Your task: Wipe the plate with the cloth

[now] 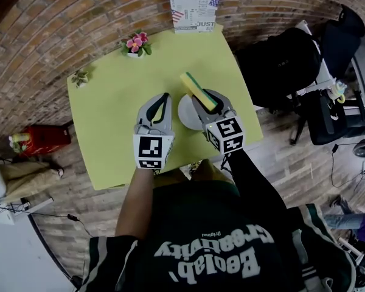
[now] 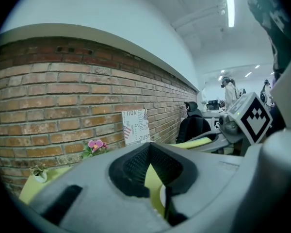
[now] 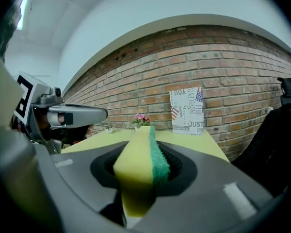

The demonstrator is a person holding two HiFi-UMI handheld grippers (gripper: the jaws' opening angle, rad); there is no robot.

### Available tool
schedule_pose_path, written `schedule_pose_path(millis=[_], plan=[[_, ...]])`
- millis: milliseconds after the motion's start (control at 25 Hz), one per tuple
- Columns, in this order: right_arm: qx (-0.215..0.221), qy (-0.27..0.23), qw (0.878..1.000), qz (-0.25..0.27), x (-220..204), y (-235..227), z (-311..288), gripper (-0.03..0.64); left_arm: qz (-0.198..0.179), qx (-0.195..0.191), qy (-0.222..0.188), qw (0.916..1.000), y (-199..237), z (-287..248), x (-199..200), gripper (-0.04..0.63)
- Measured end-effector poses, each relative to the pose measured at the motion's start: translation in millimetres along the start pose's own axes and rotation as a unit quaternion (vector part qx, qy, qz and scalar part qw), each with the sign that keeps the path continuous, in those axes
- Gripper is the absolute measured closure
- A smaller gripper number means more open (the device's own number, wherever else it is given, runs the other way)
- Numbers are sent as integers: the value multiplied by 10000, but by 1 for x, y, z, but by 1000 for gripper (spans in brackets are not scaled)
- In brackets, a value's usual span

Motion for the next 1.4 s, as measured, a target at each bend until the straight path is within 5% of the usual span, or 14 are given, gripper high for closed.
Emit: schedule_pose_path(millis=[960,1400], plan=[[-11,1580,9871,251,-74,15,-30,463,135,76,315,9994,6,9,-30,589],[-146,1762,9836,349,-76,11,-29,477,117,81,292,9995,6,11,-29,589]])
Point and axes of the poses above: the fingertips, and each gripper's own axes: z backward along the fingers, y to its left, x out of its top, the point moved 9 cm from there along z, backward along the fingers, and after that the axes turned 3 degrees about x, right-handed, at the moved point
